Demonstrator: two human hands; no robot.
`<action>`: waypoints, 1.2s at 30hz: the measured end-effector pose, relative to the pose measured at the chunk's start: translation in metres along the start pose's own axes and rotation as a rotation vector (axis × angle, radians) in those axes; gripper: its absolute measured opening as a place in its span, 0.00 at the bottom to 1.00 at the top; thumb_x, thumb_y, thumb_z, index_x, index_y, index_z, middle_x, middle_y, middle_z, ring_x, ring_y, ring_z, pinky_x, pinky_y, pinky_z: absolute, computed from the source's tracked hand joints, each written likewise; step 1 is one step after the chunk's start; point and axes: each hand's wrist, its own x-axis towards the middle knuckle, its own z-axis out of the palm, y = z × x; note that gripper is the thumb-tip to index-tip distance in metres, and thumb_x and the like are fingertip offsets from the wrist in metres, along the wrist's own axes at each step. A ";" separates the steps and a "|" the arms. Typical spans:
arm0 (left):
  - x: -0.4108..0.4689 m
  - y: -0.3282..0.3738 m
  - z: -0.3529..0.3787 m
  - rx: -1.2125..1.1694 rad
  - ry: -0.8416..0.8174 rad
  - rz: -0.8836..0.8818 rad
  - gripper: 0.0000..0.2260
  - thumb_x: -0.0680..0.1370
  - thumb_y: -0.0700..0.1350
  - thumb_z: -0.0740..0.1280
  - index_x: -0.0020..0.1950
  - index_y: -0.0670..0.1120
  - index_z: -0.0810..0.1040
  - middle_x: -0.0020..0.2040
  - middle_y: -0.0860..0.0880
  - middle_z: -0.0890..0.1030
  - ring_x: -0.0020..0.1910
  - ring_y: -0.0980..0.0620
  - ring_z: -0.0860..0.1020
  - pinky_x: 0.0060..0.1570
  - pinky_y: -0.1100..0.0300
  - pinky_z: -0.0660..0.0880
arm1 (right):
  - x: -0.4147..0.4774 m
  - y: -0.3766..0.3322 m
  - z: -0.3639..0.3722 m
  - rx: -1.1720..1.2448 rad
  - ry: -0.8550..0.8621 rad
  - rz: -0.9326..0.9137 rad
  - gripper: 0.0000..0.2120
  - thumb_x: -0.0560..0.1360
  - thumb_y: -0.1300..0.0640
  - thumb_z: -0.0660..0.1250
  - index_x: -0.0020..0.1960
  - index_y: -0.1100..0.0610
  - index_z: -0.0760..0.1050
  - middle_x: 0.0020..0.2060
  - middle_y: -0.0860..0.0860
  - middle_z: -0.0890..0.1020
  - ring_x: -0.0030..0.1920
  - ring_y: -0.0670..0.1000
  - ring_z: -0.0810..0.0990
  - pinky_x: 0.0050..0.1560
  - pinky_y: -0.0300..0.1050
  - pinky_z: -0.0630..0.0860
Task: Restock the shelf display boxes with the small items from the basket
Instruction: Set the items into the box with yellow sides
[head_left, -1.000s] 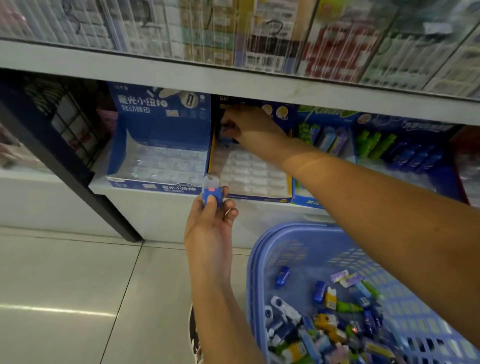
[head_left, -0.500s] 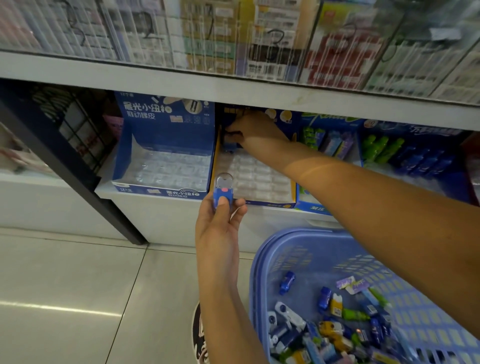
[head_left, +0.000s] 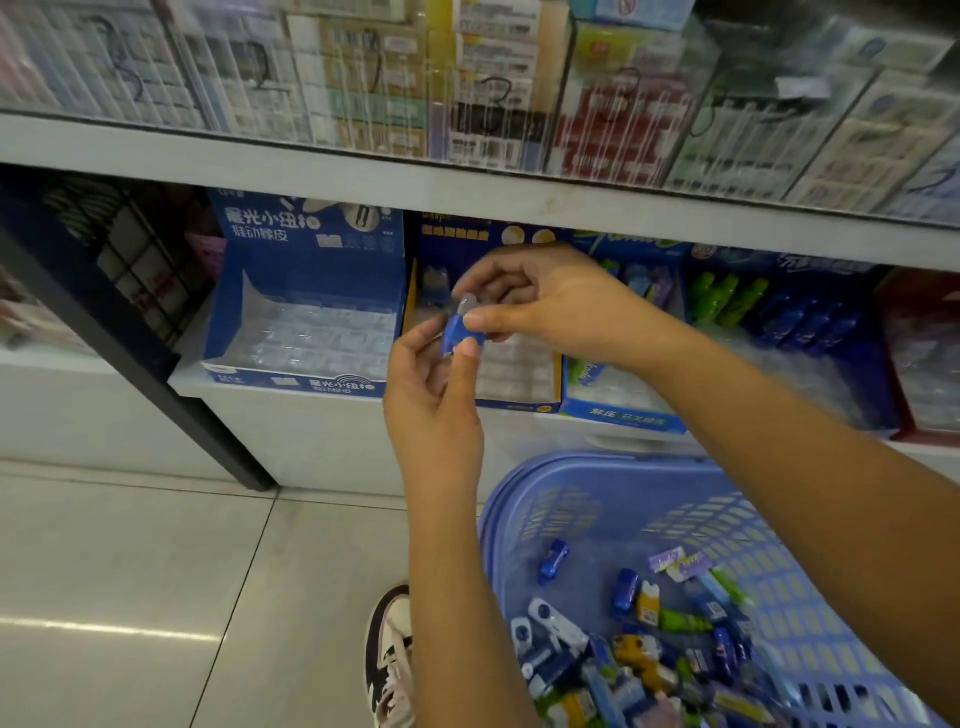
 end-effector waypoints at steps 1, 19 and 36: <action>0.001 0.000 0.000 0.107 -0.013 0.039 0.15 0.79 0.43 0.65 0.65 0.47 0.71 0.60 0.49 0.78 0.58 0.58 0.78 0.57 0.65 0.74 | 0.005 0.006 0.001 0.004 0.065 0.002 0.07 0.72 0.60 0.72 0.48 0.51 0.77 0.40 0.49 0.81 0.38 0.45 0.81 0.42 0.33 0.79; -0.004 -0.021 -0.004 0.933 -0.504 -0.035 0.24 0.81 0.48 0.60 0.76 0.44 0.61 0.77 0.50 0.58 0.75 0.52 0.52 0.73 0.60 0.50 | 0.079 0.049 0.031 -0.577 0.203 -0.131 0.14 0.76 0.60 0.66 0.60 0.63 0.77 0.58 0.60 0.77 0.59 0.57 0.75 0.58 0.42 0.68; -0.033 -0.026 0.010 0.488 -0.327 -0.138 0.17 0.80 0.47 0.61 0.31 0.47 0.78 0.27 0.51 0.80 0.28 0.51 0.79 0.34 0.56 0.77 | -0.094 0.070 -0.002 -0.586 -0.010 0.264 0.19 0.75 0.48 0.66 0.36 0.63 0.76 0.30 0.57 0.76 0.32 0.52 0.71 0.31 0.43 0.65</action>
